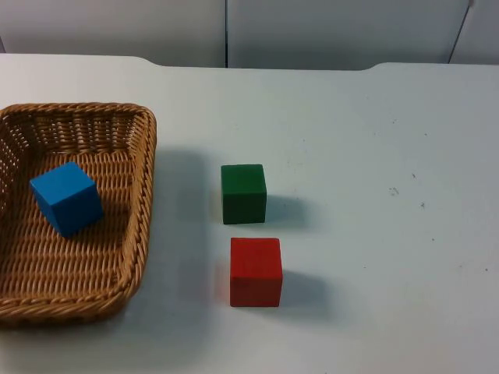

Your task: Pick up the basket with the left hand and place the blue cube into the basket with the right hand.

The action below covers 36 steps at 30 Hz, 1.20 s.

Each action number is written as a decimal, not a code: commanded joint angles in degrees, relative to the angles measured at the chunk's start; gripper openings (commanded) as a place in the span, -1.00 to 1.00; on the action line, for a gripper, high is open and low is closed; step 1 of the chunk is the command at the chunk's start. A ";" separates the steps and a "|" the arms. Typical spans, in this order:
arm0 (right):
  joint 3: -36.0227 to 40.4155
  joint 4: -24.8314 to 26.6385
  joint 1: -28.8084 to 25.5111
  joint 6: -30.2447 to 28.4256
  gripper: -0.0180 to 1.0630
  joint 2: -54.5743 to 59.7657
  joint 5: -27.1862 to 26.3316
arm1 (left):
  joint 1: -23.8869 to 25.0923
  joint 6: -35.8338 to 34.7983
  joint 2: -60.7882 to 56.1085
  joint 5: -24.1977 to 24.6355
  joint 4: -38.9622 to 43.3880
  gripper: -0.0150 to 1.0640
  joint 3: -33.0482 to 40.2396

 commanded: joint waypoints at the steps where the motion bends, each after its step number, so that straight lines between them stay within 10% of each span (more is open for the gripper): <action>1: 0.36 0.19 0.16 -0.14 0.43 -0.18 -0.47 | -0.73 -2.15 -1.80 1.97 2.96 0.58 0.21; 13: 7.34 1.74 0.16 1.99 0.43 -1.61 -0.82 | -0.45 -10.29 -9.89 8.73 7.28 0.58 10.21; 36: 8.24 1.78 0.10 7.56 0.43 -22.65 19.38 | -0.45 -14.10 -9.89 7.71 11.83 0.58 10.78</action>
